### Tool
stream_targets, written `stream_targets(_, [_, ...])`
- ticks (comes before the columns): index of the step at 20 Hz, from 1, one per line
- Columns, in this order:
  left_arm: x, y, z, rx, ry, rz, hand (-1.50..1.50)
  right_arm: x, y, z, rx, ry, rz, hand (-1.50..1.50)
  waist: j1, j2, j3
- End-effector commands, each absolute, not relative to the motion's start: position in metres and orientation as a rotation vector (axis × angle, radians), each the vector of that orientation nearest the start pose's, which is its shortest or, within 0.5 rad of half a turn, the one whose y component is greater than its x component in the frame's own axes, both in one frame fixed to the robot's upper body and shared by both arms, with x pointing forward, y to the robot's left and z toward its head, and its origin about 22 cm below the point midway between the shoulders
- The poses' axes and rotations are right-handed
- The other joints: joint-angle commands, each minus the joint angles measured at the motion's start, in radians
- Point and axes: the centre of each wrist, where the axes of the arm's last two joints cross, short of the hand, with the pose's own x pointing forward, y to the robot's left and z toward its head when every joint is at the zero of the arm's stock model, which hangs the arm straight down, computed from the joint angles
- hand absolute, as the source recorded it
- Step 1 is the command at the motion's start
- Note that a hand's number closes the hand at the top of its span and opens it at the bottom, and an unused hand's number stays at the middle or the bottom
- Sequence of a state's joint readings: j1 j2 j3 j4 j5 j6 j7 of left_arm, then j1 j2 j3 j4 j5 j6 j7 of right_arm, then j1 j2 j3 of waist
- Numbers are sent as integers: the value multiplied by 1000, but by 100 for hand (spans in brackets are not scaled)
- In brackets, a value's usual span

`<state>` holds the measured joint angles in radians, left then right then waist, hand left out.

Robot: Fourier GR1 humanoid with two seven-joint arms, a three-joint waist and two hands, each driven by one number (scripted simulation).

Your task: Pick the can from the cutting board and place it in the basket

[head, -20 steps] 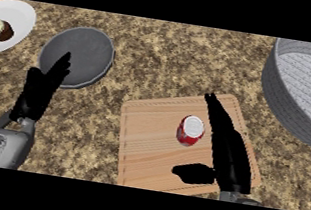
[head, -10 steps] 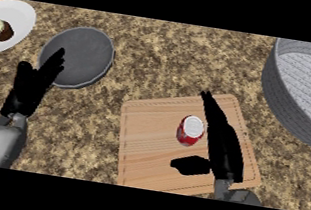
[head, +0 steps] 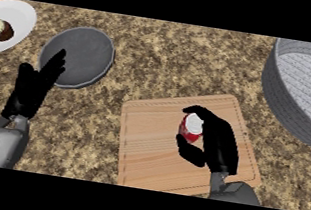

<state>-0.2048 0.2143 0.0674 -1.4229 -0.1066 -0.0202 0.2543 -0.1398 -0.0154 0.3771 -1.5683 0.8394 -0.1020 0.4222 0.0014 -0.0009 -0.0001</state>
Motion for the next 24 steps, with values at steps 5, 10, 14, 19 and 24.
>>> stream_targets(5, [306, 264, 22, 269, -1369, -236, 0, 263, -111, 21, -752, -1466, 841, 150, -1, 2, 0])
stream_targets(10, [301, 274, 28, 267, -1361, -224, 0, 263, -163, 11, -777, -1234, 1441, 150, 15, 3, -2])
stream_targets(14, [300, 280, 26, 265, -1370, -220, 0, 259, -169, 2, -769, -1196, 1660, 150, 7, 2, -1])
stream_targets(19, [284, 276, 11, 286, -1365, -217, 0, 273, -182, 46, -809, -1353, 1663, 150, 1, 0, 0])
stream_targets(24, [289, 287, 18, 279, -1349, -208, 0, 249, -185, 102, -563, -1514, 1367, 150, -17, -4, 0])
